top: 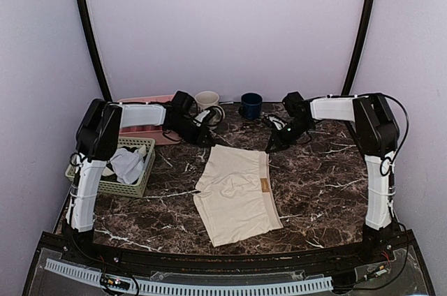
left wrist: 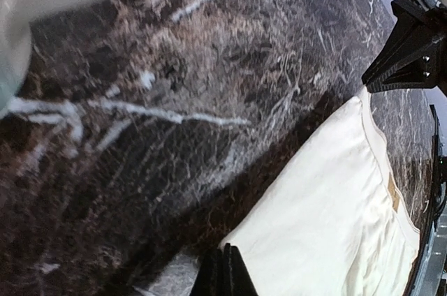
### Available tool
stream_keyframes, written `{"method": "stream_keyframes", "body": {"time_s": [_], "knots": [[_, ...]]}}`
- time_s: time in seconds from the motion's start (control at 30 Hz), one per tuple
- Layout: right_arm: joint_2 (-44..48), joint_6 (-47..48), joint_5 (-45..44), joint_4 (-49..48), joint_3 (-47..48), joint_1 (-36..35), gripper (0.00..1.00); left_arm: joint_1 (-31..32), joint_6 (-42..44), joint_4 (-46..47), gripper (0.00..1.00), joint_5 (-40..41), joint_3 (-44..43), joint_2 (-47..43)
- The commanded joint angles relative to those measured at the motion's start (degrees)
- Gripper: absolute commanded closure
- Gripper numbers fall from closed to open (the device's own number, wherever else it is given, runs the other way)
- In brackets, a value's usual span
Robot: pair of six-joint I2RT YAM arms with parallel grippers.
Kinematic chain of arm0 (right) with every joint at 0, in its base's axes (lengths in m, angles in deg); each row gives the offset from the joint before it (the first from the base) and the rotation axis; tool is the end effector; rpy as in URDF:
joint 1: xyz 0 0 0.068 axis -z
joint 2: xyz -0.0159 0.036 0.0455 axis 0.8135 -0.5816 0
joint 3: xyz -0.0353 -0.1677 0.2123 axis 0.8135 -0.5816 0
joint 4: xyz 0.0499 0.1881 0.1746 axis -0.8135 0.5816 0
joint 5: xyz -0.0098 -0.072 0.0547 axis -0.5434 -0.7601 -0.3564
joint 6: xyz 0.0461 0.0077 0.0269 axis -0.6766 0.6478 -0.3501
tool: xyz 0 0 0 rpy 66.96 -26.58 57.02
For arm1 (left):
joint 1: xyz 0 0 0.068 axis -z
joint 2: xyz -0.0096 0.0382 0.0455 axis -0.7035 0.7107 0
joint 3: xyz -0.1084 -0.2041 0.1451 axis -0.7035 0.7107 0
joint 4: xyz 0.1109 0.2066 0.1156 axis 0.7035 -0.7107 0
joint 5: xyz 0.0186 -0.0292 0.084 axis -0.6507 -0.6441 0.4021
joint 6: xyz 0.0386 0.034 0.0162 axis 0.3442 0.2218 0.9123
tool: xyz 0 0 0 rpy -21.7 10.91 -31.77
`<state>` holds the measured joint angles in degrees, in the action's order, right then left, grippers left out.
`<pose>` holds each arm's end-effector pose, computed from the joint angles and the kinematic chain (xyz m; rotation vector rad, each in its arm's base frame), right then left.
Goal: Roll the underwear
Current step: Pick up the underwear from the center of the board, then fold the underwear at the center of the board.
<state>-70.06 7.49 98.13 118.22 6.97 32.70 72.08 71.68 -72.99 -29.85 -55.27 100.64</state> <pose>0.4015 0.1793 0.1514 -0.6837 2.7048 0.8234 0.4406 -0.2508 0.1438 0.8122 2.3626 -0.9654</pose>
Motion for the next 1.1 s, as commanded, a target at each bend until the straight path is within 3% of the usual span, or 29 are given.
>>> {"method": "stream_keyframes", "body": {"time_s": [0.0,0.27,0.53,0.7,1.07], "knots": [[2.65,-1.01,0.27,-0.76,4.21,0.81,1.00,-0.75,1.35,-1.61,1.00,-1.60,-5.40,-3.21],[6.55,0.52,0.94,0.37,4.70,0.86,1.00,-0.66,5.79,-4.58,1.00,-2.68,-4.63,-8.62],[14.81,1.24,2.86,-4.82,-6.81,-0.79,1.00,0.25,9.46,1.22,1.00,-2.42,13.14,-21.37],[21.34,0.42,3.18,-8.94,-15.59,-2.80,1.00,4.15,11.39,5.27,1.00,0.49,25.61,-28.94],[34.18,-3.78,3.22,-14.38,-35.02,-7.87,1.00,12.34,7.19,9.82,1.00,4.09,44.75,-40.61]]}}
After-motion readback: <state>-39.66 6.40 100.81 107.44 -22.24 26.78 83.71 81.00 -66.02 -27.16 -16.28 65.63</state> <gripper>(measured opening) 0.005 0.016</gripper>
